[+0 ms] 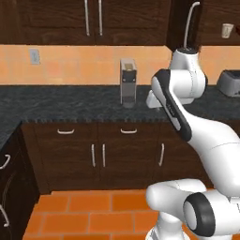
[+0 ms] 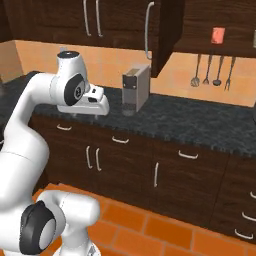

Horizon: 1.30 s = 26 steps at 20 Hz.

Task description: Gather all objects into one cabinet and sort the glasses and bowls to opposite sides.

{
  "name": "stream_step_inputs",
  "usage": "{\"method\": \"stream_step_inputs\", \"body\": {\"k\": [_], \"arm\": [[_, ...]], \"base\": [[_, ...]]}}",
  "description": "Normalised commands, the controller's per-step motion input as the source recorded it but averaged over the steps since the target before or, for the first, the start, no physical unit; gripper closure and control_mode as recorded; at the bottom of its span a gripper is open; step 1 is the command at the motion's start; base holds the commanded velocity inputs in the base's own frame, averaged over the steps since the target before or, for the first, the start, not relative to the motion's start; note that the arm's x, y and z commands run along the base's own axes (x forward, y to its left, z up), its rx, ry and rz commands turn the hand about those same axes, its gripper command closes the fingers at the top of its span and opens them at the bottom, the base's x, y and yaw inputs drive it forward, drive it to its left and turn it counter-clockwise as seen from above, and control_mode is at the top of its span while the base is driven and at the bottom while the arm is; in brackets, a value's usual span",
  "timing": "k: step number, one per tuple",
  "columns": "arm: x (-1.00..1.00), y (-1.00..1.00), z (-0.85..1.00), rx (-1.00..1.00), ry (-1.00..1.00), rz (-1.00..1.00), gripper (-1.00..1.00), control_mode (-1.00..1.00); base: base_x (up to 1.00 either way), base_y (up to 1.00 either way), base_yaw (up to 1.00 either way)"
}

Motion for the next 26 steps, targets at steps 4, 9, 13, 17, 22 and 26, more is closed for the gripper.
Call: {"method": "stream_step_inputs", "body": {"k": [4,9,13,17,22,26], "arm": [[0.00,0.00,0.00,0.00,0.00,0.00,-1.00,1.00],[0.00,0.00,0.00,0.00,0.00,0.00,-1.00,1.00],[0.00,0.00,0.00,0.00,0.00,0.00,-1.00,1.00],[0.00,0.00,0.00,0.00,0.00,0.00,-1.00,1.00],[0.00,0.00,0.00,0.00,0.00,0.00,-1.00,1.00],[0.00,0.00,0.00,0.00,0.00,0.00,-1.00,1.00]], "base": [[-0.08,0.07,0.46],[-0.13,0.10,0.47],[-0.18,0.23,0.54],[-0.21,0.18,0.54],[-0.13,0.25,0.50],[-0.04,0.29,0.43]]}}
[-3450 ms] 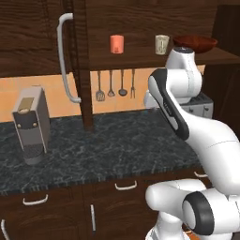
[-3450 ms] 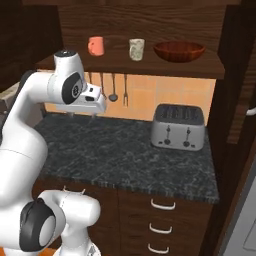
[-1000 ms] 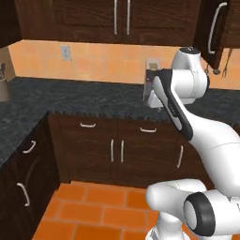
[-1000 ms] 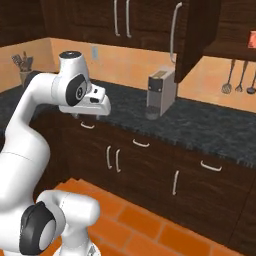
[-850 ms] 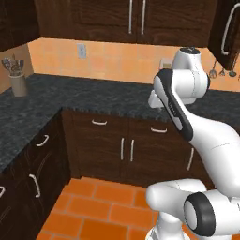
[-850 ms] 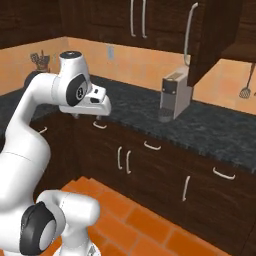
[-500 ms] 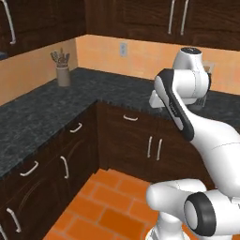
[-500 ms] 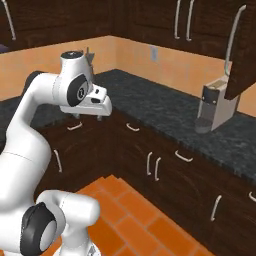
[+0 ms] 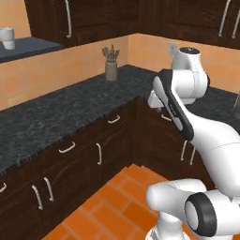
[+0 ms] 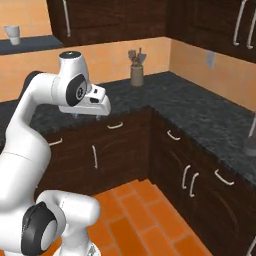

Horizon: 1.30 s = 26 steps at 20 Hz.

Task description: Gather all objects into one cabinet and sort the glasses and bowls to opposite sides.

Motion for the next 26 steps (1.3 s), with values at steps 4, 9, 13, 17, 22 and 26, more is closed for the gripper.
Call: {"method": "stream_step_inputs", "body": {"k": [4,9,13,17,22,26], "arm": [[0.00,0.00,0.00,0.00,0.00,0.00,-1.00,1.00],[0.00,0.00,0.00,0.00,0.00,0.00,-1.00,1.00],[0.00,0.00,0.00,0.00,0.00,0.00,-1.00,1.00],[0.00,0.00,0.00,0.00,0.00,0.00,-1.00,1.00],[0.00,0.00,0.00,0.00,0.00,0.00,-1.00,1.00],[0.00,0.00,0.00,0.00,0.00,0.00,-1.00,1.00]], "base": [[-0.07,0.36,0.42],[-0.10,0.35,0.42],[-0.11,0.41,0.39],[-0.02,0.46,0.36],[0.00,0.54,0.33],[0.04,0.60,0.31]]}}
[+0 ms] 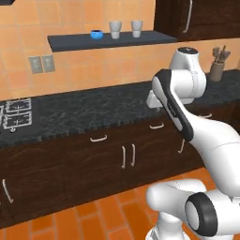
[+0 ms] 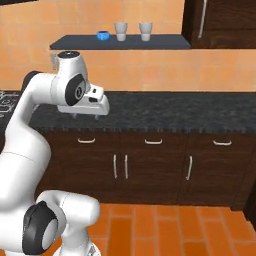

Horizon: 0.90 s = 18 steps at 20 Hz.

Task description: Gather all objects into one cabinet and sort the glasses and bowls to opposite sides.

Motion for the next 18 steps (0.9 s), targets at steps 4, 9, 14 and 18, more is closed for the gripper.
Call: {"method": "stream_step_inputs", "body": {"k": [4,9,14,18], "arm": [[0.00,0.00,0.00,0.00,0.00,0.00,-1.00,1.00],[0.00,0.00,0.00,0.00,0.00,0.00,-1.00,1.00],[0.00,0.00,0.00,0.00,0.00,0.00,-1.00,1.00],[0.00,0.00,0.00,0.00,0.00,0.00,-1.00,1.00]], "base": [[0.52,0.33,0.25],[1.00,0.04,0.15],[1.00,-0.05,0.04],[1.00,-0.20,0.00]]}}
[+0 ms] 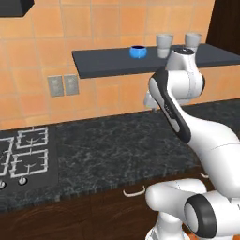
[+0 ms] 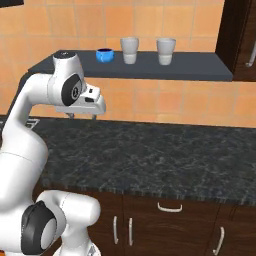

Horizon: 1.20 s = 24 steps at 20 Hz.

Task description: Gather all objects into one cabinet and sort the glasses and bowls to opposite sides.

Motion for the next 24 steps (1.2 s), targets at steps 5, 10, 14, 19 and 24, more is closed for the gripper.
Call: {"method": "stream_step_inputs", "body": {"k": [5,10,14,19,24], "arm": [[0.00,0.00,0.00,0.00,0.00,0.00,-1.00,1.00],[0.00,0.00,0.00,0.00,0.00,0.00,-1.00,1.00],[0.14,0.00,0.00,0.00,0.01,0.00,-1.00,-1.00],[0.16,0.00,0.08,0.00,-0.01,0.00,-1.00,-1.00],[-0.51,0.00,0.15,0.00,-0.16,0.00,-1.00,-1.00]], "base": [[1.00,-0.38,0.00],[1.00,-0.19,0.00],[0.61,-0.07,0.00],[0.00,0.00,0.00],[0.00,0.00,0.00]]}}
